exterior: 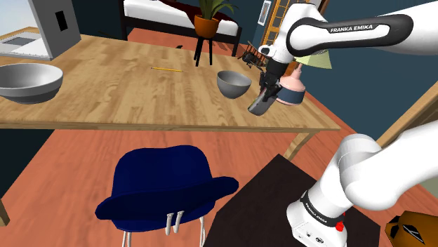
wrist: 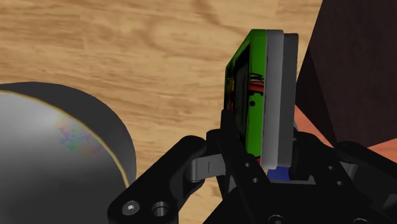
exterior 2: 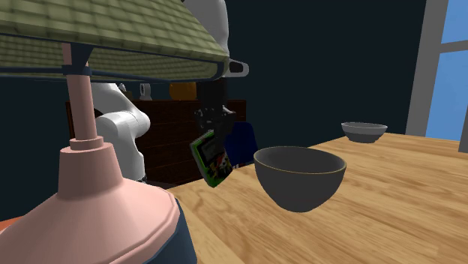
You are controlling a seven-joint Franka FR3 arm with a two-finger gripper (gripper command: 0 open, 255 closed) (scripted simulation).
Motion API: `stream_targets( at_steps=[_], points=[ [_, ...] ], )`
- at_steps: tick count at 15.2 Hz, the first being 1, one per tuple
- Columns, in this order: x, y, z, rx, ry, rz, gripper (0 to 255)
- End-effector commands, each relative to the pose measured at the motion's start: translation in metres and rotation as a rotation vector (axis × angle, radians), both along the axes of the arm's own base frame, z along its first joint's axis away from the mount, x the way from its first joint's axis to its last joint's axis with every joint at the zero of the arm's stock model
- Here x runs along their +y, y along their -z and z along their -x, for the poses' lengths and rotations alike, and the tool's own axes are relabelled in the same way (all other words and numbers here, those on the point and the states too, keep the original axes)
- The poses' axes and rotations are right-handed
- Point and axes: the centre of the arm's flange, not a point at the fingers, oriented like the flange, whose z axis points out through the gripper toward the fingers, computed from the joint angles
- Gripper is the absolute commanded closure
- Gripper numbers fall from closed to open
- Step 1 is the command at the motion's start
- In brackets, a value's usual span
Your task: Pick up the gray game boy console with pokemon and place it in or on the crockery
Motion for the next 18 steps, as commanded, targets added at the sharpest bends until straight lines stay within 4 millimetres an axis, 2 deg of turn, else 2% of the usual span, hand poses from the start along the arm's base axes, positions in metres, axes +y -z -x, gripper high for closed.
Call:
stream_targets(
  at_steps=[1, 2, 18],
  points=[
    [-0.001, 0.003, 0.001, 0.007, 0.001, 0.002, 255],
    [-0.002, 0.003, -0.001, 0.007, 0.001, 0.002, 255],
    [-0.002, -0.082, -0.001, 0.007, 0.001, 0.002, 255]
  ],
)
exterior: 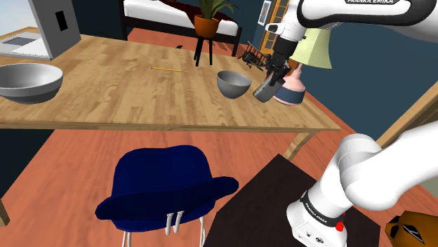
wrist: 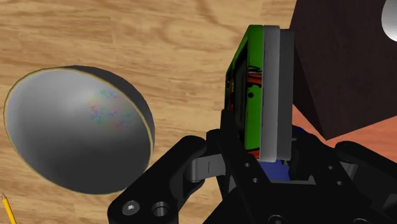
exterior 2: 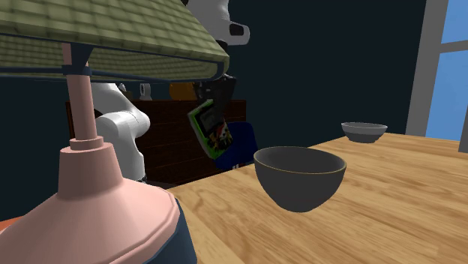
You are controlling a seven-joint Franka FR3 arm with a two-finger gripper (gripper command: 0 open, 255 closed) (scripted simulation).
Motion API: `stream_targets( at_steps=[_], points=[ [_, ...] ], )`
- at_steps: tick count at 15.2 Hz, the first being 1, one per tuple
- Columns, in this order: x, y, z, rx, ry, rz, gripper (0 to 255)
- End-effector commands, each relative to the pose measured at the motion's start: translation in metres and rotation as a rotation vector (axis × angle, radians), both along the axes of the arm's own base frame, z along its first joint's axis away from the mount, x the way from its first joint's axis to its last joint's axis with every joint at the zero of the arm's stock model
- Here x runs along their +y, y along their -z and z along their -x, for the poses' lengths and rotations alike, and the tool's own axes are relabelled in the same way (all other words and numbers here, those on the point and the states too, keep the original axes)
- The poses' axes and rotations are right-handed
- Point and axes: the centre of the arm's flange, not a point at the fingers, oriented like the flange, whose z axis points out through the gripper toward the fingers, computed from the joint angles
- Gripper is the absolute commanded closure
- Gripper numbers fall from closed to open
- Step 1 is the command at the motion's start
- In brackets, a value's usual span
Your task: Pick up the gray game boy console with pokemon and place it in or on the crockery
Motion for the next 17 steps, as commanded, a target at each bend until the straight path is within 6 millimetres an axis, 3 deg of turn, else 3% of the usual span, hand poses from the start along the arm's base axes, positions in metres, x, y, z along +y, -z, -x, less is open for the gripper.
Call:
stream_targets(
  at_steps=[1, 17],
  points=[
    [0.0, -0.012, 0.001, 0.0, 0.0, 0.0, 255],
    [0.0, -0.092, 0.001, 0.0, 0.0, 0.0, 255]
  ],
)
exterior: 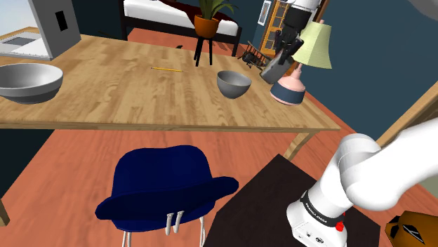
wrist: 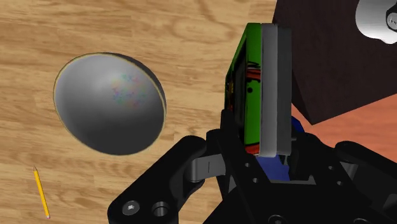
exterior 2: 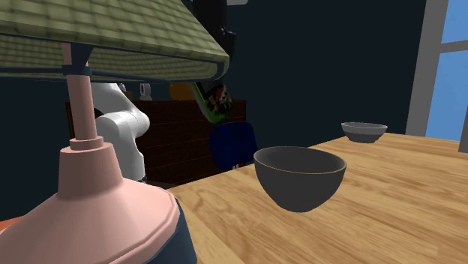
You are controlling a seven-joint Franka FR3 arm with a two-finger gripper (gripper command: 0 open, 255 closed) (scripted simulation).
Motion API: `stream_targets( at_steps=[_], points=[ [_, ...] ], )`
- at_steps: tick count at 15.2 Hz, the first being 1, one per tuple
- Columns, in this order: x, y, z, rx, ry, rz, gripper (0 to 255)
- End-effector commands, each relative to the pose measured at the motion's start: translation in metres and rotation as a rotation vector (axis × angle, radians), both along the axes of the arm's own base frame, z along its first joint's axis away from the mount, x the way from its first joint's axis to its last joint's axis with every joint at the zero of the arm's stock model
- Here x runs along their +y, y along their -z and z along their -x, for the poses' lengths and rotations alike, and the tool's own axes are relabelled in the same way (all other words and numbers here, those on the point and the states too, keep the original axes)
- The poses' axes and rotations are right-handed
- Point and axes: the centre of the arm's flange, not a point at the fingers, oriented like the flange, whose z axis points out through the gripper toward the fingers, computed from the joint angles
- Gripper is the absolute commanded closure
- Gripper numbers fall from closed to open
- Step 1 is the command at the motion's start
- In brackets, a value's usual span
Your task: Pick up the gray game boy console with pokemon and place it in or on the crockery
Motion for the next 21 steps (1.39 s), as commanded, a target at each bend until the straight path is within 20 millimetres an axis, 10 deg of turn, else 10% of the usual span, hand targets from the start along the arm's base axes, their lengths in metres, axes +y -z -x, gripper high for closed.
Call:
stream_targets(
  at_steps=[1, 15, 21],
  points=[
    [-0.002, -0.006, -0.014, 0.0, 0.0, 0.0, 255],
    [-0.029, -0.041, -0.199, 0.0, 0.0, 0.0, 255],
    [-0.029, -0.009, -0.199, 0.0, 0.0, 0.0, 255]
  ],
)
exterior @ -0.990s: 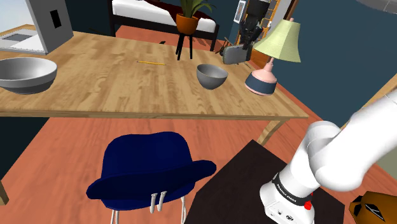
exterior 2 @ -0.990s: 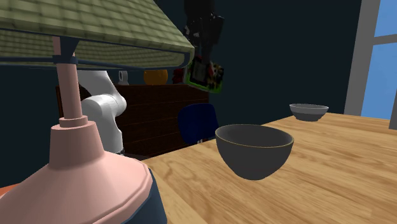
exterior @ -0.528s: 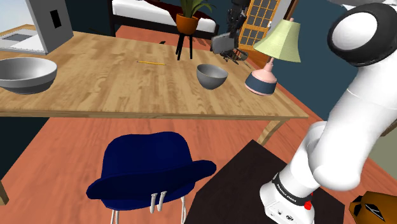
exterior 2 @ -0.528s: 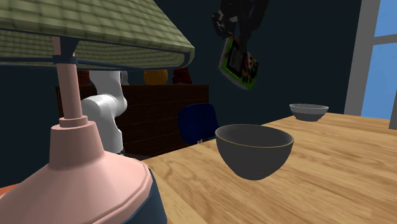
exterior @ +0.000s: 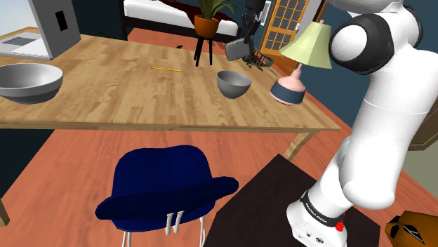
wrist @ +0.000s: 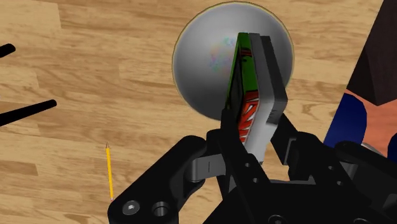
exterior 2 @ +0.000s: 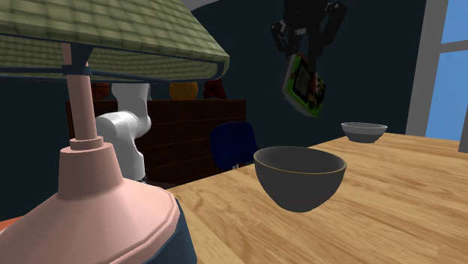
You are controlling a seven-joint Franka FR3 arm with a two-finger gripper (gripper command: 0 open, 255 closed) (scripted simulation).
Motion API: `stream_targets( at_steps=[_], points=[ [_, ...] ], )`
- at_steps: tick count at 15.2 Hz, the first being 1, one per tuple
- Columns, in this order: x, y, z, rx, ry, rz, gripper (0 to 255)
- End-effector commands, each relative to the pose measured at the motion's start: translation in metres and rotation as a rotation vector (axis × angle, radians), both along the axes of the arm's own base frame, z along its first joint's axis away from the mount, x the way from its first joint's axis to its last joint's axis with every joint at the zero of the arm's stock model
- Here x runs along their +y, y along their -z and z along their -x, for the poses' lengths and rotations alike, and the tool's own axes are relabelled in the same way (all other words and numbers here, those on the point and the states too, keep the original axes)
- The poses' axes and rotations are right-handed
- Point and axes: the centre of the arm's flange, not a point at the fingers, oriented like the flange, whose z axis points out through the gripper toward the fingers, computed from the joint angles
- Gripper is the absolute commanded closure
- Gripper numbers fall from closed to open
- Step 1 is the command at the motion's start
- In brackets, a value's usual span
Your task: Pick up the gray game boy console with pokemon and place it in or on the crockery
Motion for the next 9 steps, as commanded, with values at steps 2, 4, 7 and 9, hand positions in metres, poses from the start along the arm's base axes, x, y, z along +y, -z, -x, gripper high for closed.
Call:
stream_targets(
  at_steps=[2, 4, 7, 9],
  points=[
    [0.0, 0.016, 0.0, -0.001, 0.0, 0.0, 255],
    [0.0, 0.026, 0.0, -0.001, 0.0, 0.0, 255],
    [0.0, 0.042, 0.0, -0.001, 0.0, 0.0, 255],
    [0.0, 0.053, 0.0, -0.001, 0.0, 0.0, 255]
  ],
)
